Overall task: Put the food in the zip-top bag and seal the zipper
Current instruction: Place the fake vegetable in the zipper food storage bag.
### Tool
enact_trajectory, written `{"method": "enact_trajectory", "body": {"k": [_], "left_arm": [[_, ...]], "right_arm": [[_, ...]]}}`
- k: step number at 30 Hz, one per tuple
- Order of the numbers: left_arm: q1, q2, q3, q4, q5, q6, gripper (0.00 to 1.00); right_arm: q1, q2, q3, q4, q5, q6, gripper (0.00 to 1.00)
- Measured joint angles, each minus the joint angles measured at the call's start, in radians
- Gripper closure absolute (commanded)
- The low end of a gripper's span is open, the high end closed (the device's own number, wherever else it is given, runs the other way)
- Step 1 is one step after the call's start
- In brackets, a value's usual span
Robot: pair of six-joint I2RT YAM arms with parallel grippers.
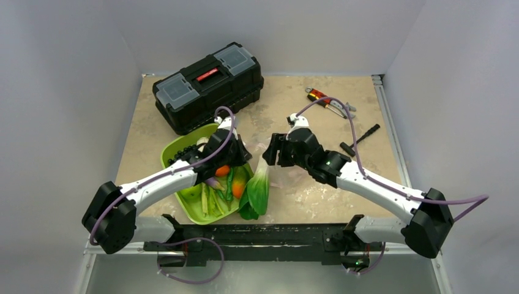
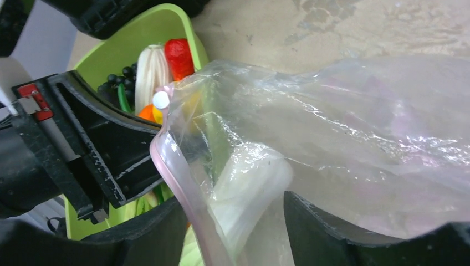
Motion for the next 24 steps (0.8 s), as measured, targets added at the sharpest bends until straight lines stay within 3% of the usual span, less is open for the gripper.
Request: {"method": "enact_trajectory", "body": {"k": [7, 13, 19, 24], "left_arm": [[0.001, 0.000, 0.003, -0.020, -0.010, -0.010, 1.00], [0.005, 0.000, 0.013, -0.045, -0.010, -0.024, 1.00], [0.006, 0.008, 0.018, -0.052, 0.012, -0.042, 1.00], [0.006, 0.008, 0.018, -0.059, 0.039, -0.056, 1.00]], "right_arm": [[0.053, -0.011, 0.076, -0.194, 0.109, 0.085, 0.13], [0.230, -0.064, 0.116, -0.361, 0.227, 0.214, 0.02], [0.428, -0.087, 0.100, -0.404, 0.268, 0.409, 0.01], [0.505, 0.014, 0.065, -0.399, 0.306, 0.565, 0.01]]}}
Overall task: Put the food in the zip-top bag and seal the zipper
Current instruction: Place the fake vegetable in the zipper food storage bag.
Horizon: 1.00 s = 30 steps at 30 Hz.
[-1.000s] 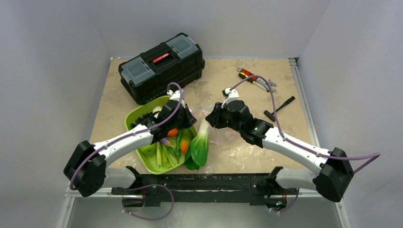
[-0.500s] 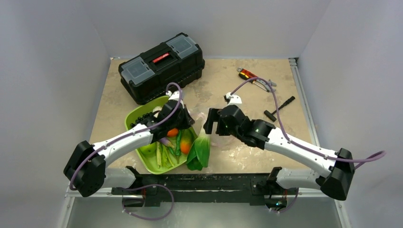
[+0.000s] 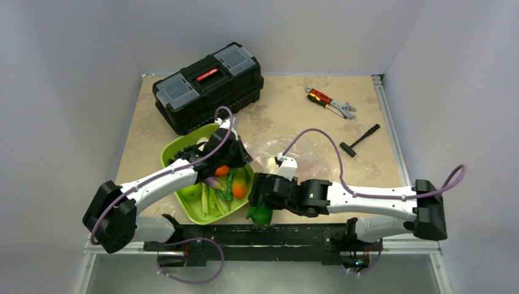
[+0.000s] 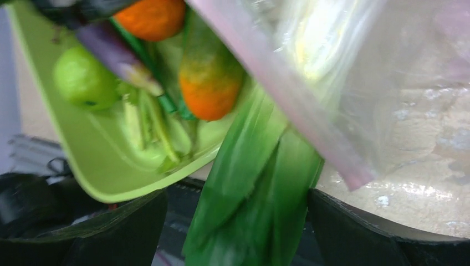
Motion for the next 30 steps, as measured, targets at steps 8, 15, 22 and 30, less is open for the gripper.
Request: {"method": "enact_trajectory", "body": {"k": [8, 15, 22, 30], "left_arm": [[0.000, -0.023, 0.011, -0.049, 0.045, -0.011, 1.00], [0.000, -0.066, 0.023, -0.105, 0.048, 0.013, 1.00], [-0.002, -0.088, 0.099, -0.176, 0.045, 0.055, 1.00], [-0.073, -0.107, 0.268, -0.269, -0.024, 0.115, 1.00]], "right_arm": [[0.001, 0.115, -0.045, 0.016, 0.117, 0.127, 0.44], [0.018, 0.155, -0.037, 0.024, 0.162, 0.076, 1.00], [0.028, 0.027, 0.004, -0.019, 0.132, -0.040, 1.00], [-0.053, -0.014, 0.249, -0.121, 0.090, -0.243, 1.00]]}}
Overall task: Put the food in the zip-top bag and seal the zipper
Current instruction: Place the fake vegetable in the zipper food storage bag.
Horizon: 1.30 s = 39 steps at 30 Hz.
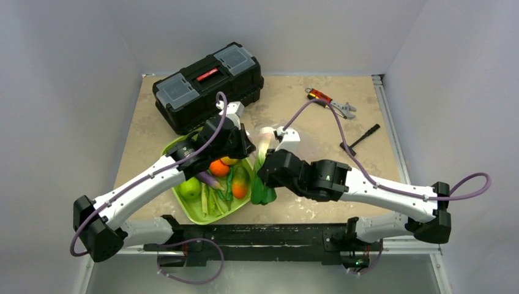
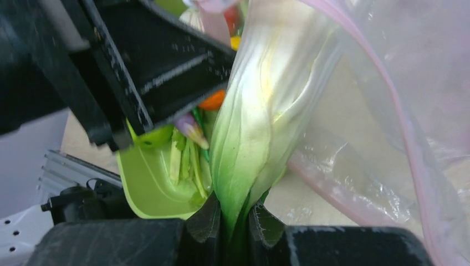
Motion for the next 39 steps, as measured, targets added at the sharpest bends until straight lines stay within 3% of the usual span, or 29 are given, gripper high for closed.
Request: {"method": "enact_trajectory", "body": {"k": [10, 27, 30, 39], "left_arm": [[-0.071, 0.060, 0.266, -0.154, -0.188, 0.186, 1.00], [-0.058, 0.107, 0.253, -0.199, -0.114, 0.460, 1.00], [-0.058, 0.076, 0.238, -0.187, -0.047, 0.491, 1.00], [-0.072, 0.057, 0.209, -0.134, 0.014, 0.542, 1.00]], "right_arm": [[-0.175, 0.140, 0.323, -0.234, -0.031, -0.279, 1.00], [-0.298, 0.240, 0.209, -0.186, -0.243, -0.726, 1.00], [-0.315, 0.179, 0.129, -0.078, -0.347, -0.792, 1.00], [-0.365, 0.136, 0.072, 0.026, -0.458, -0.768, 1.00]]}}
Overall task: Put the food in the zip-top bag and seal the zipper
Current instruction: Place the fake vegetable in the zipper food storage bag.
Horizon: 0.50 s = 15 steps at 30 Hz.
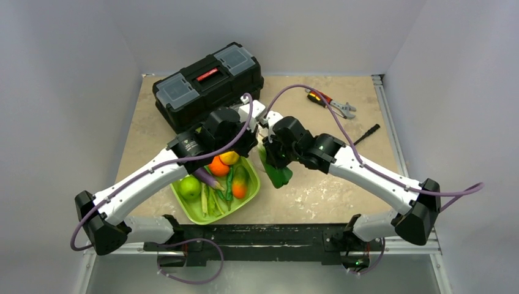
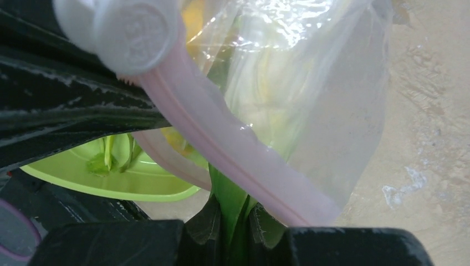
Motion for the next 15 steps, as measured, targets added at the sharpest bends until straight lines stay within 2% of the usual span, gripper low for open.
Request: {"method": "enact_trajectory", "body": {"k": [4, 9, 12, 15], "left_arm": [[0.001, 0.021, 0.000, 0.007, 0.004, 0.003, 1.00], [0.002, 0.019, 0.000, 0.046, 0.036, 0.002, 1.00], [0.001, 0.019, -0.002, 0.057, 0.066, 0.002, 1.00], [0.001, 0.018, -0.007, 0.071, 0.085, -0.005, 1.00]], "right_arm": [[-0.006, 0.007, 0.001, -0.020, -0.040, 0.029, 1.00], [-0.010, 0.062, 0.115, -0.114, -0.036, 0.059, 1.00], [-0.017, 0.042, 0.111, -0.101, -0.043, 0.085, 1.00], [-0.021, -0.031, 0.036, -0.010, -0.041, 0.104, 1.00]]}}
